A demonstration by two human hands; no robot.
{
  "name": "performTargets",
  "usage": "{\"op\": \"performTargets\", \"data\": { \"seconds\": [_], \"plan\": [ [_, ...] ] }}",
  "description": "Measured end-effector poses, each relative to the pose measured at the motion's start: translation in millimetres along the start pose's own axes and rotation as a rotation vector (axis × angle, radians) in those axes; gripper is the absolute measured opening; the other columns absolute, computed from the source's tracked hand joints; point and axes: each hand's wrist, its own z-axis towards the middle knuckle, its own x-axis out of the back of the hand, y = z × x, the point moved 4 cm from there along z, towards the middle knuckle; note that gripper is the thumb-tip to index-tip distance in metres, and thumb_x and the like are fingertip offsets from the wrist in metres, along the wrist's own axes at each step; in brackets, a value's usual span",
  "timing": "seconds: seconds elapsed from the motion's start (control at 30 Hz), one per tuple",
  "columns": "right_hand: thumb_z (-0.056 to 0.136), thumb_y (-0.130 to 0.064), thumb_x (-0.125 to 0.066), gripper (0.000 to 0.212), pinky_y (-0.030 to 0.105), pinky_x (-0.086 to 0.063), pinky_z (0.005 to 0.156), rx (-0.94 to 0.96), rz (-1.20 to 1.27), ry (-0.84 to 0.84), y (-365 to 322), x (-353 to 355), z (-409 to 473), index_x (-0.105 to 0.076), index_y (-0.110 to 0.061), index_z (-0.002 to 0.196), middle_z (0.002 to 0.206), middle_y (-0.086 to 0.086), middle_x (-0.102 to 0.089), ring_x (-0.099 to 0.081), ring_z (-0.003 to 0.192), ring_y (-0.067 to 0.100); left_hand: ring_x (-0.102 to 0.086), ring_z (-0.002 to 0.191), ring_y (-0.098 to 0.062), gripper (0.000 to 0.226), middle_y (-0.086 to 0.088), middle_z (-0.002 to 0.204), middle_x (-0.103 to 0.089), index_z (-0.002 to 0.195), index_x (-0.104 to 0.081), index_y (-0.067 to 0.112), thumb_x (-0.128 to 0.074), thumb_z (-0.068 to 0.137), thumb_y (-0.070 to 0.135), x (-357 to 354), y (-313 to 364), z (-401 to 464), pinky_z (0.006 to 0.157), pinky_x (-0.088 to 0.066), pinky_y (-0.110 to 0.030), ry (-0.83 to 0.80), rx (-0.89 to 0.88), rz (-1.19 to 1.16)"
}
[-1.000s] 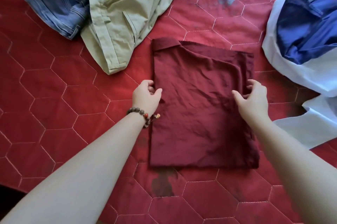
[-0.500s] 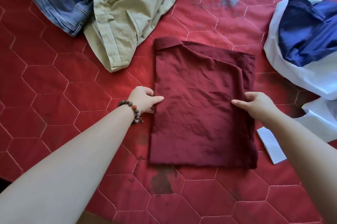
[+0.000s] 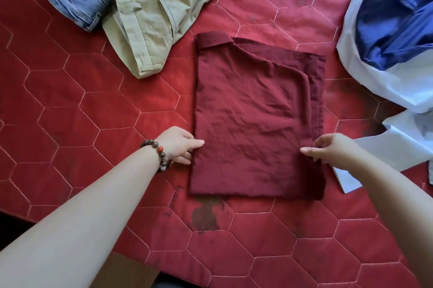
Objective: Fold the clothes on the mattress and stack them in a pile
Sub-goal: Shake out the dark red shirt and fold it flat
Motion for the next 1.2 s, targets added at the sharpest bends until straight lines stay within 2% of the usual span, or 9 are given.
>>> {"op": "performTargets", "data": {
  "seconds": [0.13,0.27,0.43,0.63,0.7,0.8,0.9,1.03,1.2],
  "plan": [
    [0.079,-0.032,-0.078,0.038,0.024,-0.024,0.048,-0.062,0.162,-0.09,9,-18,-12,-0.048,-0.011,0.069,0.059,0.002,-0.035,-0.032,0.051,0.016,-0.069,0.088,-0.027,0.009,-0.019,0.102,-0.07,0.091,-0.066,0.005,-0.06,0.093,0.01,-9,-9,-6,0.076,-0.059,-0.03,-0.031,-0.033,-0.113],
    [0.081,-0.033,-0.076,0.045,0.032,-0.036,0.06,-0.047,0.242,-0.165,13,-16,-18,-0.058,0.007,0.092,0.074,0.007,-0.05,-0.045,0.065,0.022,-0.052,0.088,-0.029,0.018,-0.018,0.096,-0.057,0.101,-0.062,0.004,-0.057,0.096,0.02,-11,-23,-9,0.079,-0.055,-0.037,0.027,-0.049,-0.228],
    [0.079,-0.035,-0.078,0.041,0.032,-0.04,0.065,-0.037,0.017,-0.215,15,-23,-26,-0.064,0.0,0.095,0.082,0.008,-0.063,-0.057,0.074,0.023,-0.068,0.096,-0.029,0.029,-0.019,0.103,-0.07,0.103,-0.065,-0.003,-0.067,0.089,0.022,-26,-43,-17,0.091,-0.054,-0.047,-0.008,0.004,-0.036],
    [0.081,-0.036,-0.076,0.042,0.034,-0.028,0.058,0.018,-0.139,-0.058,23,-32,-37,-0.049,-0.006,0.074,0.068,0.006,-0.047,-0.046,0.064,0.022,-0.066,0.075,-0.023,0.018,-0.004,0.074,-0.067,0.08,-0.066,0.007,-0.068,0.088,0.023,-26,-44,-26,0.078,-0.058,-0.038,0.072,-0.08,0.216],
    [0.078,-0.04,-0.076,0.043,0.036,-0.037,0.06,0.101,-0.168,0.163,21,-24,-44,-0.05,-0.007,0.075,0.07,0.005,-0.054,-0.054,0.07,0.027,-0.065,0.076,-0.024,0.018,0.002,0.069,-0.064,0.076,-0.062,0.015,-0.069,0.085,0.029,-19,-33,-35,0.071,-0.053,-0.033,0.303,-0.17,0.398],
    [0.077,-0.033,-0.076,0.039,0.046,-0.045,0.082,0.425,-0.335,0.599,2,-12,-55,-0.061,-0.006,0.101,0.105,0.015,-0.061,-0.055,0.099,0.038,-0.06,0.088,-0.026,0.007,0.0,0.088,-0.065,0.091,-0.062,0.016,-0.062,0.084,0.019,-15,3,-56,0.076,-0.047,-0.035,0.745,-0.683,0.677],
    [0.084,-0.029,-0.07,0.05,0.052,-0.036,0.107,0.703,-0.459,0.57,-30,-30,-44,-0.057,-0.009,0.128,0.142,0.013,-0.049,-0.043,0.132,0.036,-0.053,0.121,-0.033,0.033,-0.014,0.125,-0.06,0.114,-0.065,0.008,-0.06,0.083,0.015,-47,30,-47,0.099,-0.043,-0.047,0.627,-1.078,0.967],
    [0.093,-0.049,-0.048,0.061,0.058,-0.008,0.116,0.704,-0.667,0.439,-60,-57,-12,-0.035,-0.026,0.148,0.159,0.002,-0.023,-0.015,0.148,0.026,-0.001,0.149,-0.029,0.06,-0.008,0.161,-0.007,0.153,-0.019,0.023,-0.037,0.098,0.042,-63,44,3,0.119,-0.009,-0.048,0.494,-0.891,1.386],
    [0.095,-0.061,-0.017,0.062,0.055,0.002,0.117,0.652,-0.718,0.373,-60,-63,12,-0.011,-0.037,0.152,0.162,-0.003,-0.005,0.001,0.149,0.02,0.008,0.148,-0.026,0.064,-0.005,0.162,0.008,0.153,0.003,0.03,-0.016,0.097,0.055,-52,31,31,0.12,-0.002,-0.043,0.537,-0.749,1.402]
  ]
}}
